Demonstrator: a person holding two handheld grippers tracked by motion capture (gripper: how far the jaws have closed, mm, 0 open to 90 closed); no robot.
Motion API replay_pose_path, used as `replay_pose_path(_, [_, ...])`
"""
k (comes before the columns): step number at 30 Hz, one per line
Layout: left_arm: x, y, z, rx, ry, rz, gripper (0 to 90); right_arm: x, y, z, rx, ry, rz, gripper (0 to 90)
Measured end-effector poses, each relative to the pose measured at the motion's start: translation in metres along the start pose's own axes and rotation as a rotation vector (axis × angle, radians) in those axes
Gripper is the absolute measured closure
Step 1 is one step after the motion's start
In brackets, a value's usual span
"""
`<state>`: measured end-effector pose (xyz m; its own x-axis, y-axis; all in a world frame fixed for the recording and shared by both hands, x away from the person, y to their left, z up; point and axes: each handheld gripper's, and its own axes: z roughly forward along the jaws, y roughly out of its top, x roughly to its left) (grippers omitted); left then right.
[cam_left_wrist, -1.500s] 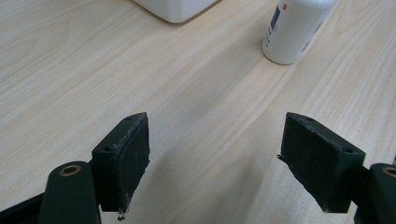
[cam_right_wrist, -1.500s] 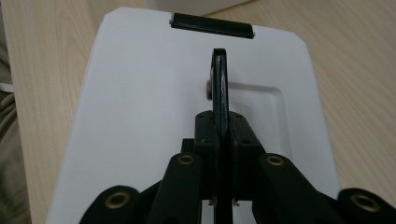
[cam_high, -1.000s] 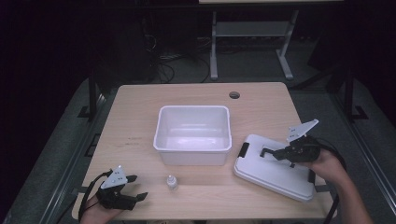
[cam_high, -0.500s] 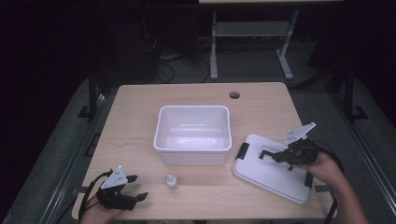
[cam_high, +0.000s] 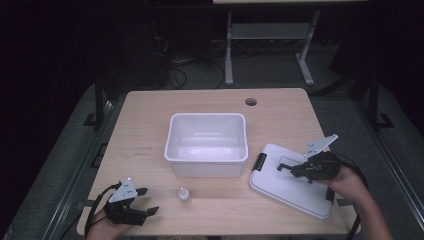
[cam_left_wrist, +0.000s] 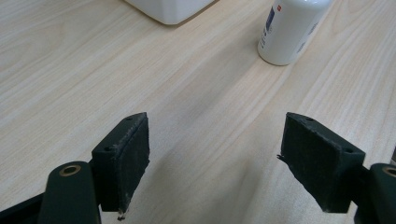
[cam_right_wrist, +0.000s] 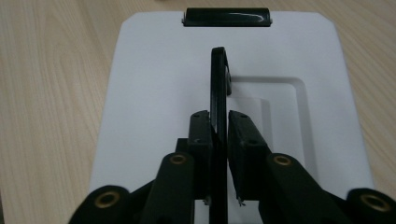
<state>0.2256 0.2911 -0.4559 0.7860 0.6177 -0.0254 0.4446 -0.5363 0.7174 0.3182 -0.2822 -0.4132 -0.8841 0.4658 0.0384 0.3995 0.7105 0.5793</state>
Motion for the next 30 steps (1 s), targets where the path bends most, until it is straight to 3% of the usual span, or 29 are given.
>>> replay_pose_path(7, [0.0, 0.0, -0.001, -0.002, 0.0, 0.001, 23.5, 0.007, -0.001, -0.004, -0.03, -0.009, 0.008, 67.4])
replay_pose_path(20, [-0.002, 0.001, 0.001, -0.004, -0.005, 0.003, 23.5, 0.029, 0.007, -0.022, -0.083, -0.055, -0.061, 54.9])
replay_pose_path(30, [-0.001, 0.001, -0.002, -0.014, -0.006, -0.002, 23.5, 0.045, 0.013, -0.018, -0.099, -0.052, -0.087, 44.6])
